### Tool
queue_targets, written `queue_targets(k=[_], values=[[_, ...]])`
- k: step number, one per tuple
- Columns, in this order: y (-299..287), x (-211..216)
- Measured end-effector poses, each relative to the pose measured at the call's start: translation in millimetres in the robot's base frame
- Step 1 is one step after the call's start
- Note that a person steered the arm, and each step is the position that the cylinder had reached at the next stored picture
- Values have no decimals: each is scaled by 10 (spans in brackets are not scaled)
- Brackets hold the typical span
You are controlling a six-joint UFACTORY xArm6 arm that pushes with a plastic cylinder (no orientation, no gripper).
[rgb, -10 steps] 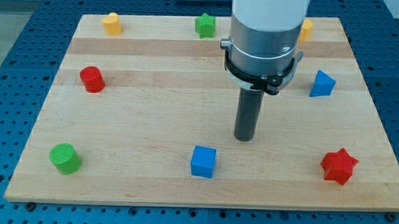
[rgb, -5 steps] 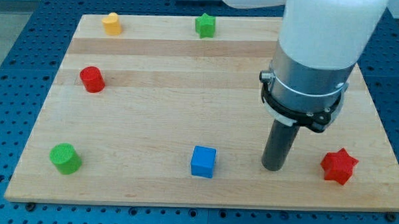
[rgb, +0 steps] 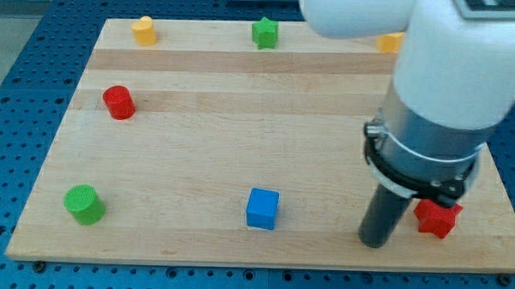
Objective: Slightly move the red star below the blue triangle
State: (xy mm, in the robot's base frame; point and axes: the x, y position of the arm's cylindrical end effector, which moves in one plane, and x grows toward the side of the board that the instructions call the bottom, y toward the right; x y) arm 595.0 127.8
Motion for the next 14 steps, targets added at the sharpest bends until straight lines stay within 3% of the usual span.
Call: queue_targets(k=[2,6,9,11,14], values=[[301,210],[883,155],[899,11],[892,232],[699,225]])
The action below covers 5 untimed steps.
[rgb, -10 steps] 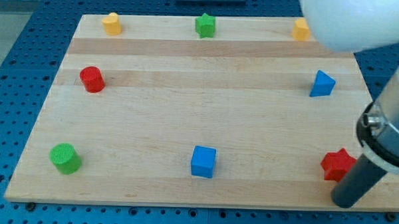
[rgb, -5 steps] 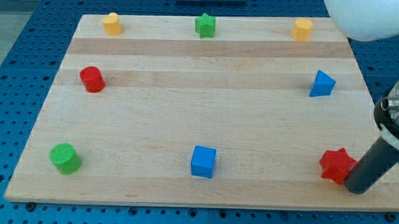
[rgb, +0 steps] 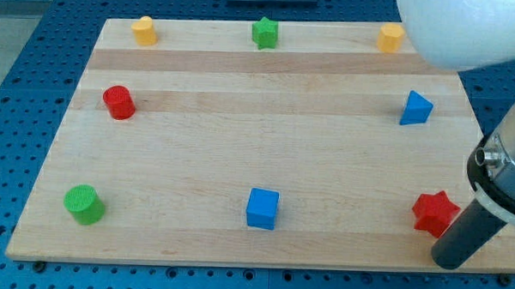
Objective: Slightly move the red star below the blue triangle
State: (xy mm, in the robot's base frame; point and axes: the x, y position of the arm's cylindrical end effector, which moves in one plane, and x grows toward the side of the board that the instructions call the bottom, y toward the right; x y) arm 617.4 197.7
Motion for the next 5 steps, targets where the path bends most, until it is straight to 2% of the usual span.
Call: queue_targets(k=[5], values=[[40,-165]])
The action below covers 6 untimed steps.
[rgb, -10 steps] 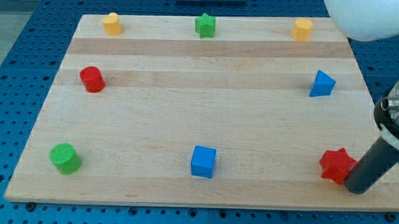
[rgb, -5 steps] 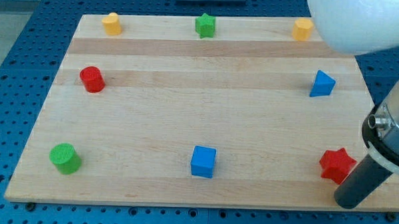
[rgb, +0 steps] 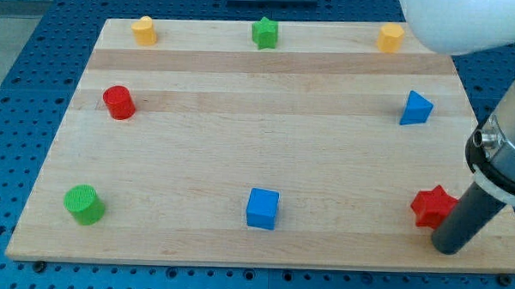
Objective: Slightly move the red star below the blue triangle
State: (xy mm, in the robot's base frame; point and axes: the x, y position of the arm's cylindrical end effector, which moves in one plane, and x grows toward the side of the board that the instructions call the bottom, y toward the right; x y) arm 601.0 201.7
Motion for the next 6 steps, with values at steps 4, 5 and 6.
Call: queue_targets(k=[4,5,6], values=[[-487,33],[-557,-220],[-560,-408]])
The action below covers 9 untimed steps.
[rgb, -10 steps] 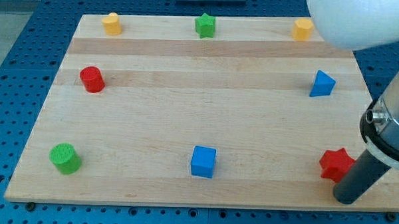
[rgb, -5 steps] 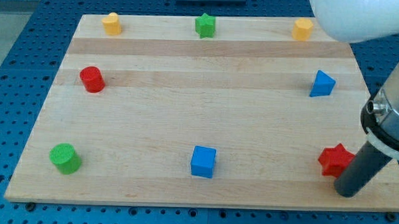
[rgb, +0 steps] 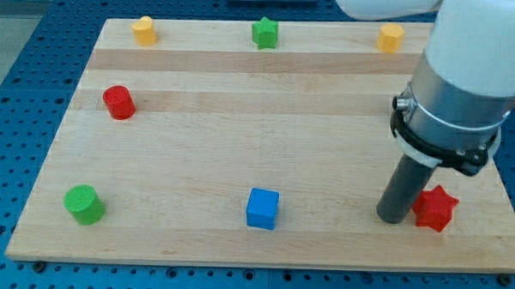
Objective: Slightly move the red star below the blue triangle
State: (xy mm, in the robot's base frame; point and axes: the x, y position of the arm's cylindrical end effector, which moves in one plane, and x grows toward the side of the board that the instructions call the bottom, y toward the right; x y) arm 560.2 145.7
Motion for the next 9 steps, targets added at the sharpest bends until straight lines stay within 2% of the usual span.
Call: queue_targets(k=[9], values=[[249,-16]])
